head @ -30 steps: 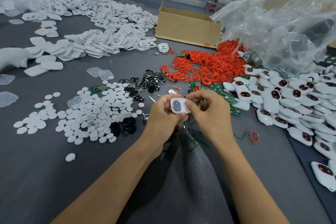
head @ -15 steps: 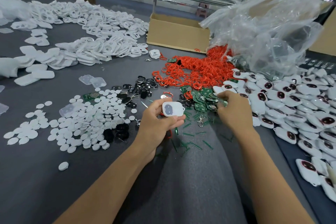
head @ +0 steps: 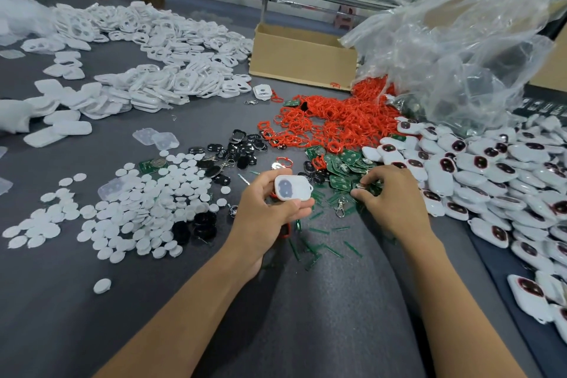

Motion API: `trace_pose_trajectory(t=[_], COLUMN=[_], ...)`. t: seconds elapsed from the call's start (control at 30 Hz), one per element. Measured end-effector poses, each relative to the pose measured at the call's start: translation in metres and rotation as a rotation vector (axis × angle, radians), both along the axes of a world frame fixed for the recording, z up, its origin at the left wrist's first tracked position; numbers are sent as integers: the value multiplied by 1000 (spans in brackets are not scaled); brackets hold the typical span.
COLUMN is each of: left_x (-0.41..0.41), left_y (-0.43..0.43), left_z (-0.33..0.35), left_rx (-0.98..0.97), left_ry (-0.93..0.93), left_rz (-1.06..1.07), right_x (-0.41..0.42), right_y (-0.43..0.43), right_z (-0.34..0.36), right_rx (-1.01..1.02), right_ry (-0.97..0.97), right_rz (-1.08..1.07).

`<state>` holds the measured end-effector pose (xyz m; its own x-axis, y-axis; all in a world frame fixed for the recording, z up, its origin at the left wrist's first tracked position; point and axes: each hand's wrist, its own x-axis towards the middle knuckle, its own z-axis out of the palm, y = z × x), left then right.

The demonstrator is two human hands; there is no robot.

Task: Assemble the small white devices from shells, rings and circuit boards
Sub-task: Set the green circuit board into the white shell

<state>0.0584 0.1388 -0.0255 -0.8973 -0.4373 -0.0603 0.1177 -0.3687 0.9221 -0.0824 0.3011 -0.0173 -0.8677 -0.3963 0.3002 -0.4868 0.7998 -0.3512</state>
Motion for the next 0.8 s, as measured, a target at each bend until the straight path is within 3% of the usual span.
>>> trace_pose_trajectory(t=[0.27,0.4,0.47,0.67,0.8], left_x=[1,2,2,1,0], left_y=[1,1,1,-1,-1], left_z=[1,2,2,4,3], left_rx=[-16,-4,7,59,48], left_ry=[-16,-17,-12,20,12], left_rz=[-6,6,13,74,64], right_x=[19,32,34,34,33], right_y=[2,-10,-12,-13,-18], right_z=[11,14,15,10,4], right_rx=[-640,-752,-728,-262,-128], right_ry=[-398,-585,-542,-314,-177], right_rz=[63,164,207,306,332])
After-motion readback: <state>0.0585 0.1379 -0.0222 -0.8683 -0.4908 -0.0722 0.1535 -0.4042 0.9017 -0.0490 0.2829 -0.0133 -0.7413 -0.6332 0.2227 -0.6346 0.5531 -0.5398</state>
